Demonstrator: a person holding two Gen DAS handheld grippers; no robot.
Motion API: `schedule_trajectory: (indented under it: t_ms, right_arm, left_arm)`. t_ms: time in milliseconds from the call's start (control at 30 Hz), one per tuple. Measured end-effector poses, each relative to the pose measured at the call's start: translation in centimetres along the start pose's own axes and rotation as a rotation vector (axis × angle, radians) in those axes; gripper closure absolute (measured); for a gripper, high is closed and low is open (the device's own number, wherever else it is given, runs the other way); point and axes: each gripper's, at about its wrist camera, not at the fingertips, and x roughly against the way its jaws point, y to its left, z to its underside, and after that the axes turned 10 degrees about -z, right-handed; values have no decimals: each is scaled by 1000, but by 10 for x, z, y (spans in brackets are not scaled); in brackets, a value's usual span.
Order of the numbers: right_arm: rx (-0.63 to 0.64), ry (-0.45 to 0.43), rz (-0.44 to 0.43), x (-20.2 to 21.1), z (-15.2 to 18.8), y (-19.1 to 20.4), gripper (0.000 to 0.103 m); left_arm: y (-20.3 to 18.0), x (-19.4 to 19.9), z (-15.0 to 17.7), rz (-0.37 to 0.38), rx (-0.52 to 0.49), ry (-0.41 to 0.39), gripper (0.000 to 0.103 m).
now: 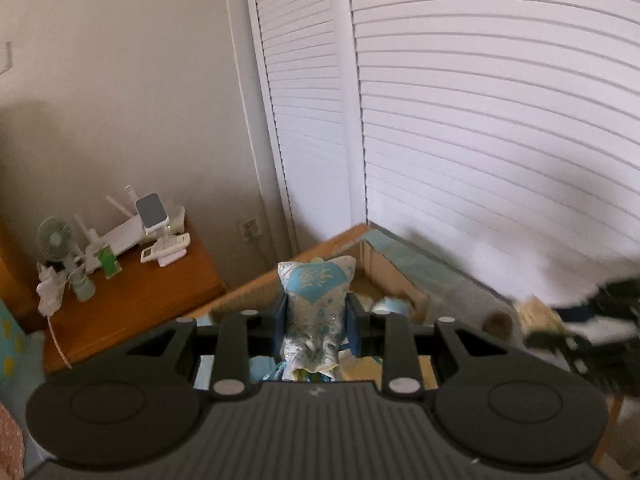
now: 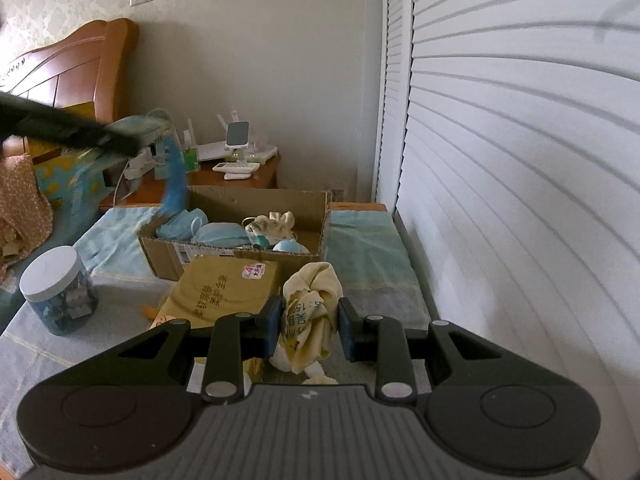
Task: Organize soft objects
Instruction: 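Carry pouch into cardboard box and open left tool while right tool carries cloth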
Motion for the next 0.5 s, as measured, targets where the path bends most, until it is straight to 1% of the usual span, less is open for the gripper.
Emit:
schedule_trajectory:
  t_ms: [100,233,400,500]
  right_arm:
    - [-5,-5,4,2,-1,-1,69]
    - [-8,-13,7,5,-3,-4,69]
    - [-9,-18,9,8,-5,-5,69]
    - [-7,-20,8,10,-5,-4,69]
  left_arm:
    - [0,-30,-14,-5,0,32,75]
    - [-5,-68,-21,-18,-17,81,75]
    - [-10,-102,-21,-34,-14,109,75]
    - [-12,-119,-17,-45,9,116,75]
